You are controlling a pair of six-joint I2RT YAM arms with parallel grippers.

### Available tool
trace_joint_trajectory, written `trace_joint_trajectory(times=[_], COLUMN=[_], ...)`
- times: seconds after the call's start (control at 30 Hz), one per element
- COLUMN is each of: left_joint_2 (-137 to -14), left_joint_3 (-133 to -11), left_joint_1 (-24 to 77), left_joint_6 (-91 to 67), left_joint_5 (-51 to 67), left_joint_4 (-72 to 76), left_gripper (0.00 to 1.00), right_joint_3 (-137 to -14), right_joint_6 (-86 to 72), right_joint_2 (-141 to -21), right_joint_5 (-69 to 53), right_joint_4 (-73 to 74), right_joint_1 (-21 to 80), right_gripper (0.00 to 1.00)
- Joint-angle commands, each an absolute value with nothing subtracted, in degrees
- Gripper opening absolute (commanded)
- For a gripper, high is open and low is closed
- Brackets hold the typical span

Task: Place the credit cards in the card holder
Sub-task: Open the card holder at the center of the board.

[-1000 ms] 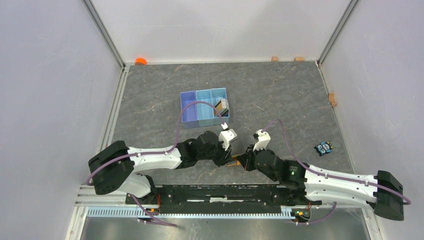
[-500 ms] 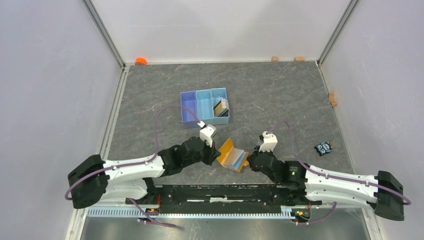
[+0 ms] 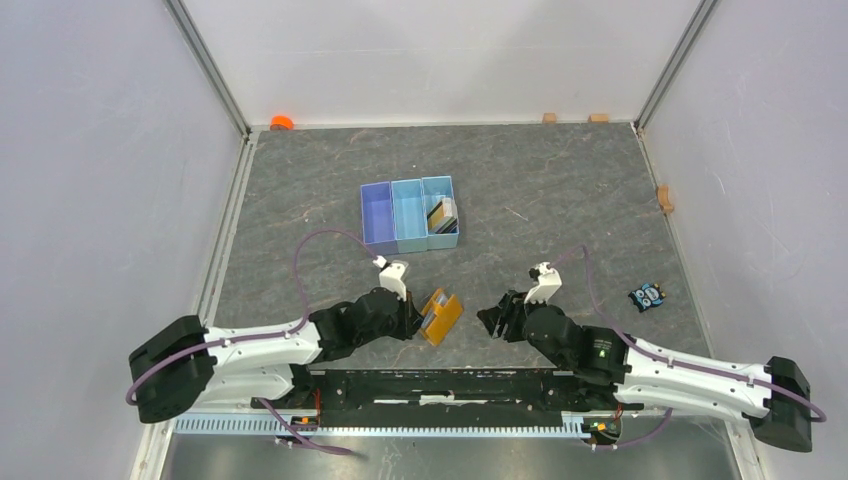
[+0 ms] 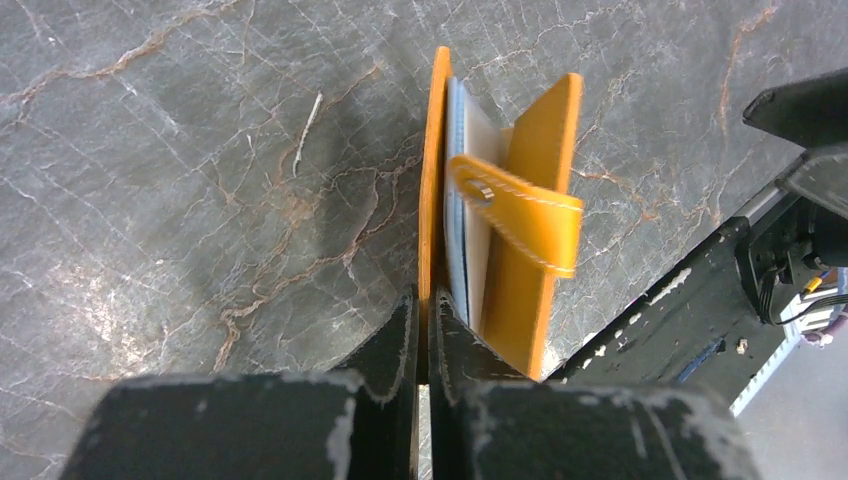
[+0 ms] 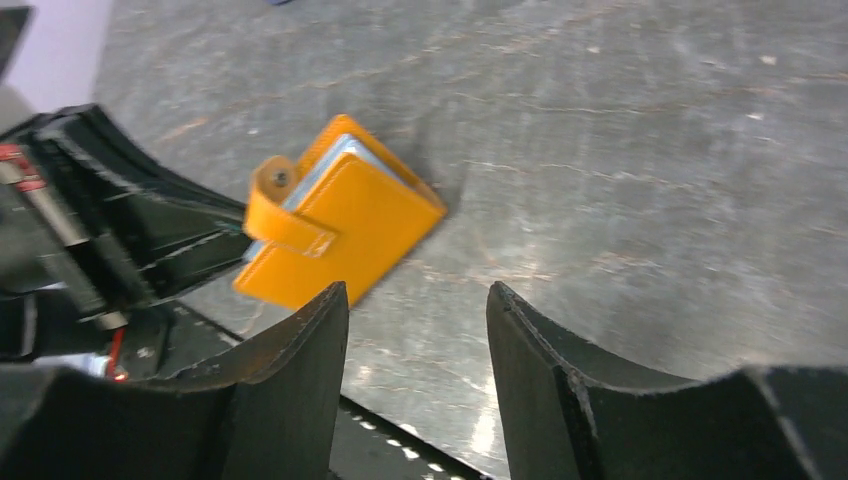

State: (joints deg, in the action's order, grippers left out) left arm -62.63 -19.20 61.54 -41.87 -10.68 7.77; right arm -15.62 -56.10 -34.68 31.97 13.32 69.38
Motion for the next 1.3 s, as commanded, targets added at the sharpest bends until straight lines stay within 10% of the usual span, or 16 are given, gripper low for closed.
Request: trace_joint_trajectory(times=[0.0,1.27], left_joint_2=[-60.4,-54.1], left_joint_3=[-18.3,-19.5], left_joint_1=[61.7,61.8], left_joint_6=[-45.3,-42.1], left_joint_5=[-12.0,-18.7], left_joint_4=[8.7,1.5], left_gripper=[0.02,0.02], right_joint_3=[-15.8,-24.3], right_joint_6=[-53.7,-53.0], right_joint_2=[-35.5,-65.3], right_joint_5=[26.2,22.2], right_joint_4=[0.9,-17.2], right_joint_1=[69.8,70.0], right_gripper=[0.59,0.47])
